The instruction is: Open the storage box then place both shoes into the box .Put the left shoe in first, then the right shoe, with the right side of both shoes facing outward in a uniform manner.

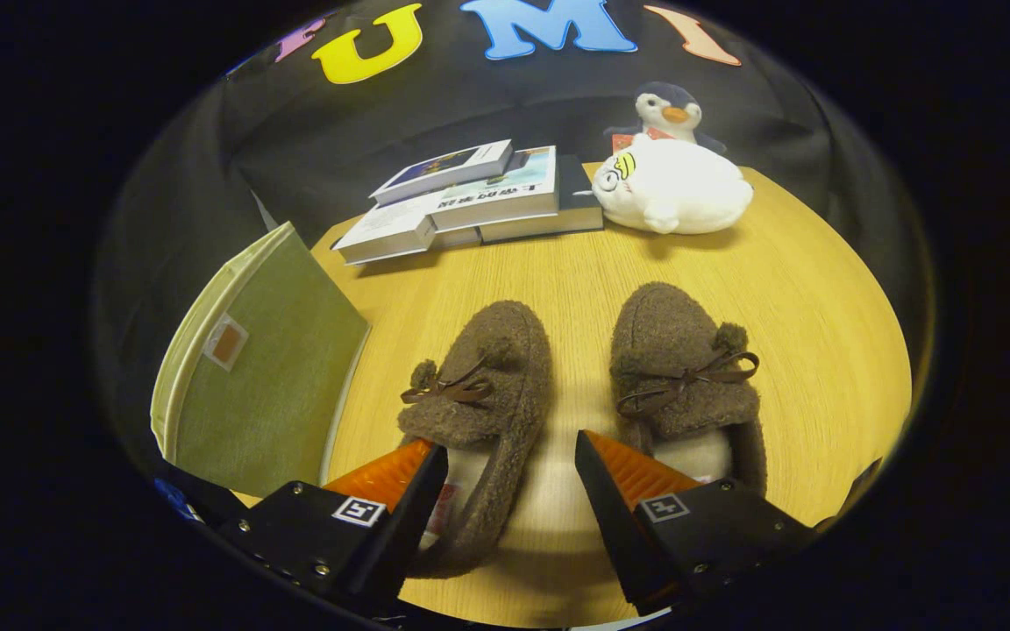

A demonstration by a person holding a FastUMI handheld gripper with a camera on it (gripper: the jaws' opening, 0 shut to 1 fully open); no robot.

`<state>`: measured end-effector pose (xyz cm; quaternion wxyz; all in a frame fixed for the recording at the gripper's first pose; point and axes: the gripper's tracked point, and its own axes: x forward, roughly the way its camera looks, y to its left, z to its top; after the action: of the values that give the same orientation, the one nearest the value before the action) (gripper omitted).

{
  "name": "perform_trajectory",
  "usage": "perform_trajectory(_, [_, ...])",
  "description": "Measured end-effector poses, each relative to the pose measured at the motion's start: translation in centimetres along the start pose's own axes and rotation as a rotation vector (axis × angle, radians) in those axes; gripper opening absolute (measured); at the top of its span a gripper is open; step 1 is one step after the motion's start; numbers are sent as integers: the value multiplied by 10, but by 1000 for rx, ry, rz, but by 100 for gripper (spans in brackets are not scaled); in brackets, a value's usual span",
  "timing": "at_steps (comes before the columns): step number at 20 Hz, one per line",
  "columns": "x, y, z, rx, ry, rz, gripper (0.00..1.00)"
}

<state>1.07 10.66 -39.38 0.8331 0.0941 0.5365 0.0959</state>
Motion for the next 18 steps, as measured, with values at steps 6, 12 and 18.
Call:
perform_trajectory(6, [15, -1, -4, 57, 49, -8, 59])
perform_trajectory(12, [15, 0, -10, 120, 83, -17, 28])
perform_trajectory(18, [-1, 11, 2, 303, 102, 17, 3])
